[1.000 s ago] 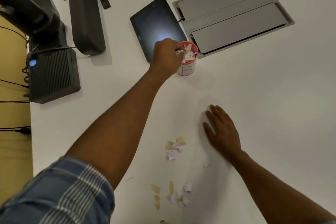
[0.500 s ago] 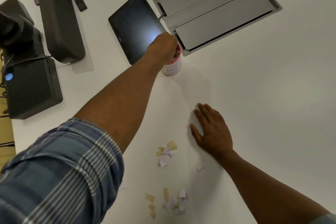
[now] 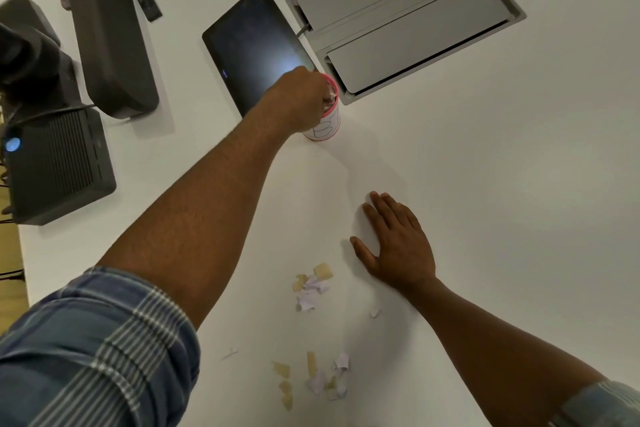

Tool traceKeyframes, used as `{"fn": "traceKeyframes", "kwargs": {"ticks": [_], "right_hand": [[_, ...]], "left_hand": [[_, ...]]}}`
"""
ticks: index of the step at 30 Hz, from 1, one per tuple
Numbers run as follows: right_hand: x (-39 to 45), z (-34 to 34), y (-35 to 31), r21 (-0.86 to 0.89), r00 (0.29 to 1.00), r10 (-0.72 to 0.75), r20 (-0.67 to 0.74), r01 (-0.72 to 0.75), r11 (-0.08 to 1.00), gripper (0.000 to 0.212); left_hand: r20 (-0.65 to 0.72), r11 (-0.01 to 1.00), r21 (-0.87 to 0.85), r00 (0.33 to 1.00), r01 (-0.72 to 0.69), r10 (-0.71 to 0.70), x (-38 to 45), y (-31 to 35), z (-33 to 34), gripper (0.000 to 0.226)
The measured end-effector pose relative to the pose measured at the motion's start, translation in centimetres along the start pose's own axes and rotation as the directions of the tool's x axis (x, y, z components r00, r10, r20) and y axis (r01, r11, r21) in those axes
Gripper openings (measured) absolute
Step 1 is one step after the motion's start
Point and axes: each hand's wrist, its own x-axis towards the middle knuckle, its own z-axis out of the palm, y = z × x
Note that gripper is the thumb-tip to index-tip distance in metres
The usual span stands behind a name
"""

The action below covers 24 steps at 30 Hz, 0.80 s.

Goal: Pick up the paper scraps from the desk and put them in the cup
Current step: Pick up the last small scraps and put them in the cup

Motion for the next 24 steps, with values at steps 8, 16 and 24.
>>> {"fn": "traceKeyframes", "kwargs": {"ticks": [8,16,24], "right_hand": [[0.0,0.0,0.0,0.013,1.000,-0.006,-0.010,0.006,1.000,0.069],[0.0,0.1,0.0,0.011,1.000,-0.020,-0.018,0.020,1.000,0.068],[-0.2,-0.3,0.1,0.016,0.999,-0.043,0.001,0.043,0.999,0.065]], "left_hand": [[0.220,0.987,0.161,0.975,-0.026,-0.010,1.9,0.7,0.2,0.058],[0.012,0.999,0.032,0.999,-0.035,0.035,0.7,-0.2,-0.7,0.037],[-0.388,0.953,-0.301,0.917,-0.028,-0.095,-7.3,-2.6,-0.7,0.020]]}}
